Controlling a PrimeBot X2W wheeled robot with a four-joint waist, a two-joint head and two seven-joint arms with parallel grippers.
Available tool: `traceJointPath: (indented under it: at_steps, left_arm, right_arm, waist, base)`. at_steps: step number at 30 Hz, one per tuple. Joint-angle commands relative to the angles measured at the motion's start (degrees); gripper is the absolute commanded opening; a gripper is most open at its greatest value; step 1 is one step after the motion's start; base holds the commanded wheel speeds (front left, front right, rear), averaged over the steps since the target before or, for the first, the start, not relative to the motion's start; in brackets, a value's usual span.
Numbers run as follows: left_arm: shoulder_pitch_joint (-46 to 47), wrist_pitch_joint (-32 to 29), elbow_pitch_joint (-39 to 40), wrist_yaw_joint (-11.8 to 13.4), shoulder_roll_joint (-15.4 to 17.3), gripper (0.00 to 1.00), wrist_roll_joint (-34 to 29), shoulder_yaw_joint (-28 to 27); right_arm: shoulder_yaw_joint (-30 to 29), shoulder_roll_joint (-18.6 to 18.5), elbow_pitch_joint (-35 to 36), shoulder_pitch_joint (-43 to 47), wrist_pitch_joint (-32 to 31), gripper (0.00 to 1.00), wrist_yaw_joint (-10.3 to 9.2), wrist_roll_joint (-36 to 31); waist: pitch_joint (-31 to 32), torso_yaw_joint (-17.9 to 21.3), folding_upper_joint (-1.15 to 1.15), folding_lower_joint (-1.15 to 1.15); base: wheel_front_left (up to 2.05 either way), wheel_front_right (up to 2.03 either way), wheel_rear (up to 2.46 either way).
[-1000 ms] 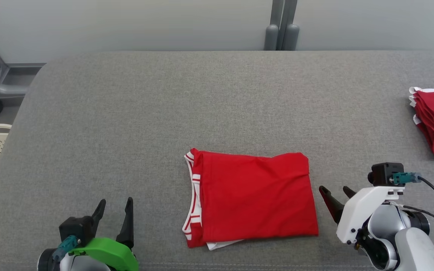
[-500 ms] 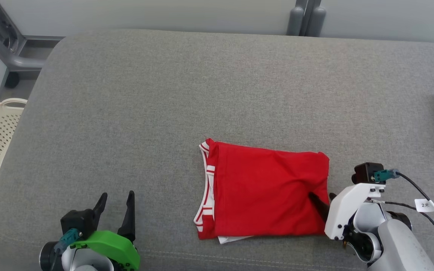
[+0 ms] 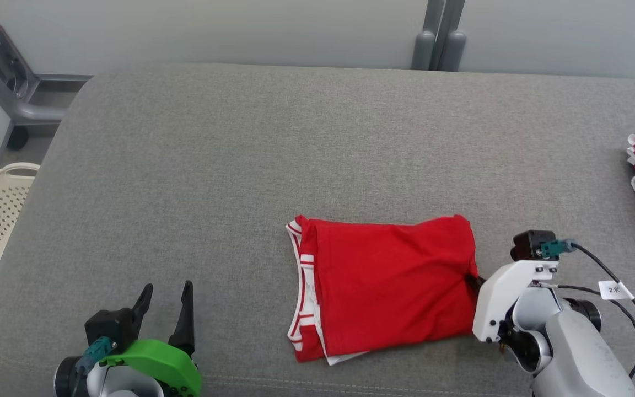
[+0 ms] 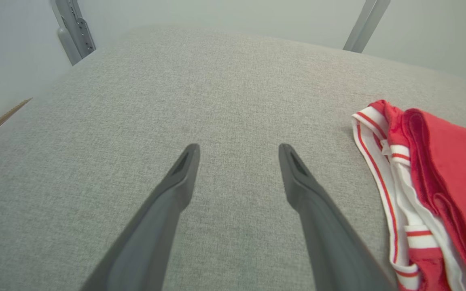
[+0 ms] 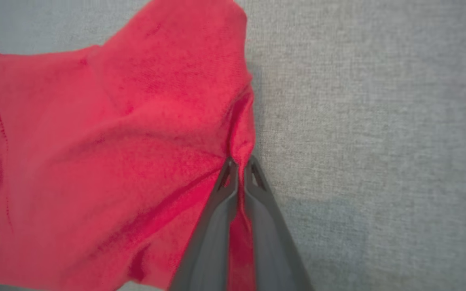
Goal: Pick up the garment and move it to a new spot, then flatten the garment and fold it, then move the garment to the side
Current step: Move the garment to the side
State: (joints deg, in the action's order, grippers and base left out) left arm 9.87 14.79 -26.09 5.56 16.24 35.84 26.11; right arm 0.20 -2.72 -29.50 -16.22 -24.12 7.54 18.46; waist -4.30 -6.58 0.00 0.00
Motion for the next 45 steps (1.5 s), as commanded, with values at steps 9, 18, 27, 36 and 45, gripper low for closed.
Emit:
traceJointPath:
  at_steps: [9, 18, 27, 36, 45]
  left_arm:
    - [-0.9, 0.4, 2.6, 0.5, 0.6, 1.0, -1.3, -0.7]
    - [1.2, 0.4, 5.3, 0.5, -0.2, 1.0, -2.8, -0.2]
    - [5.6, 0.3, 6.9, -0.7, -0.6, 1.0, -5.1, 1.4]
    - [12.0, -1.5, 8.3, -2.4, -0.4, 1.0, -8.0, 4.6]
    - [14.8, -2.5, 9.1, -3.2, -0.5, 1.0, -9.0, 6.1]
  right_arm:
    - [0.1, -0.3, -1.3, -9.1, 0.5, 0.0, -0.11, -9.6]
    - [-1.0, -0.3, -4.7, -21.0, -0.7, 0.0, -0.1, -17.8]
    - [-5.9, -1.8, -9.5, -32.7, 1.9, 0.0, -0.1, -21.8]
    - [-15.2, -5.9, -16.2, -44.5, 4.8, 0.0, -0.1, -27.2]
    - [-18.1, -10.8, -17.2, -48.7, 4.1, 0.0, -0.1, -30.7]
  waist:
    - [2.0, 6.5, 0.0, 0.0]
    - [-0.1, 14.3, 0.0, 0.0]
    - [-5.8, 19.4, 0.0, 0.0]
    - [-14.2, 18.8, 0.0, 0.0]
    - [-17.1, 17.4, 0.0, 0.0]
  base:
    - [0.0, 0.0, 0.0]
    - [0.0, 0.0, 0.0]
    - [0.0, 0.0, 0.0]
    - [0.0, 0.0, 0.0]
    - [0.0, 0.0, 0.0]
